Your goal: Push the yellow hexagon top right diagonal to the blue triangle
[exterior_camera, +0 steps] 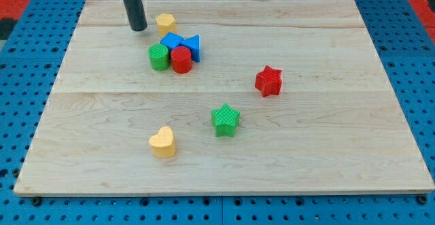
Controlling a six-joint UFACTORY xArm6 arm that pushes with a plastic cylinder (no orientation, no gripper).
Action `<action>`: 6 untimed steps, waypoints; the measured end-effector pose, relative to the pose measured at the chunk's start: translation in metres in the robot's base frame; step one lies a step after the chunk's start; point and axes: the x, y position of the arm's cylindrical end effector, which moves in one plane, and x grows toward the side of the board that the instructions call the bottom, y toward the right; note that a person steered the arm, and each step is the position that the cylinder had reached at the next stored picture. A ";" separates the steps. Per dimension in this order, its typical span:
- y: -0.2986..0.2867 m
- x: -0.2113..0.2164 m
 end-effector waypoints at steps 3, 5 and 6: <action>0.116 -0.050; 0.172 -0.031; 0.197 -0.010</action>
